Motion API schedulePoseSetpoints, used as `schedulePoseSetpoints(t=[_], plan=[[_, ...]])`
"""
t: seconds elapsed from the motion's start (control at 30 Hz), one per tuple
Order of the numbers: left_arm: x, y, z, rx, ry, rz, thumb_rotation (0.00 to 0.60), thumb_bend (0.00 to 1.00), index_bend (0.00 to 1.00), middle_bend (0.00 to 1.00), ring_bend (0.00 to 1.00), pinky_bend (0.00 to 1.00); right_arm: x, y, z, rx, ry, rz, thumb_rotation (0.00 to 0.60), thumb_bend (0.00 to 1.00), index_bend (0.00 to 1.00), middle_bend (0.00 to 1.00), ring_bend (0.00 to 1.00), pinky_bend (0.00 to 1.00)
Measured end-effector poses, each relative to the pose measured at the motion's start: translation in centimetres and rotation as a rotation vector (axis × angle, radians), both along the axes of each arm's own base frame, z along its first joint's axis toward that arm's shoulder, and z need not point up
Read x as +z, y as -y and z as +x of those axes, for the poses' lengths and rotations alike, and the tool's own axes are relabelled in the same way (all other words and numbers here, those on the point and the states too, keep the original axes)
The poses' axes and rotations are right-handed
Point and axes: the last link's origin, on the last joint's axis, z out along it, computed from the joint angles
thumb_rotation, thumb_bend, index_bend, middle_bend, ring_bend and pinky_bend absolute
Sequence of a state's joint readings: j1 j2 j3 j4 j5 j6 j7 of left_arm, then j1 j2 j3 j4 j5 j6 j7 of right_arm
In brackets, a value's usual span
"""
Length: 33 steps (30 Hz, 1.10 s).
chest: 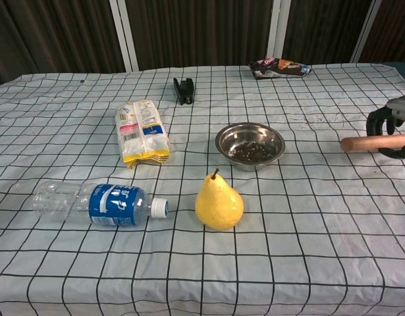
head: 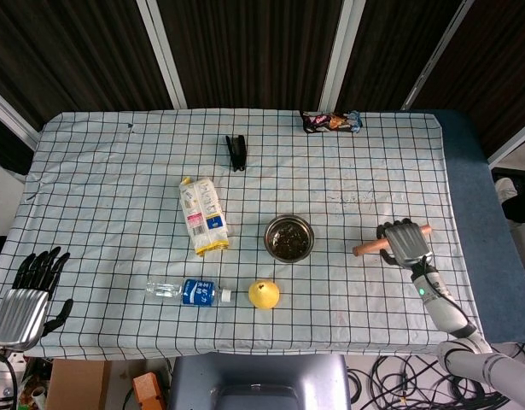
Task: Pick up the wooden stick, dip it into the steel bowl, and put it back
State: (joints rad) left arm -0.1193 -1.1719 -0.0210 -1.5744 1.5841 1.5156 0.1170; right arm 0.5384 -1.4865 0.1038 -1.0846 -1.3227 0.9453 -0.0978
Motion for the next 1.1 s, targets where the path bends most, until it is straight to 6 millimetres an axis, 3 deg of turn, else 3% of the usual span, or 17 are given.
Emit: schedulePoseSetpoints(t=[0.17, 0.6, 0.83, 1.1], plan=[[-0.1, 0.0, 0.0, 0.000, -0.002, -0.002, 0.600, 0.38, 0.00, 0.00, 0.00, 0.00, 1.0, -0.2, 1.4, -0.012, 0.215, -0.023, 0.600, 0.34, 0.71, 0.44, 0.39, 0.37], [-0.1, 0.0, 0.0, 0.001, -0.004, -0.007, 0.600, 0.38, 0.00, 0.00, 0.00, 0.00, 5.5, 0.0, 3.7, -0.194, 1.080, -0.041, 0.600, 0.40, 0.75, 0.45, 0.39, 0.37], [-0.2, -0.1, 0.0, 0.001, -0.004, -0.012, 0.600, 0.38, 0.00, 0.00, 0.00, 0.00, 6.1, 0.2, 3.3, -0.305, 1.295, -0.049, 0.600, 0.40, 0.75, 0.45, 0.39, 0.37], [-0.3, -0.1, 0.1, 0.001, -0.005, -0.018, 0.600, 0.38, 0.00, 0.00, 0.00, 0.00, 4.2, -0.2, 1.9, -0.484, 1.421, 0.017, 0.600, 0.40, 0.74, 0.45, 0.39, 0.37]])
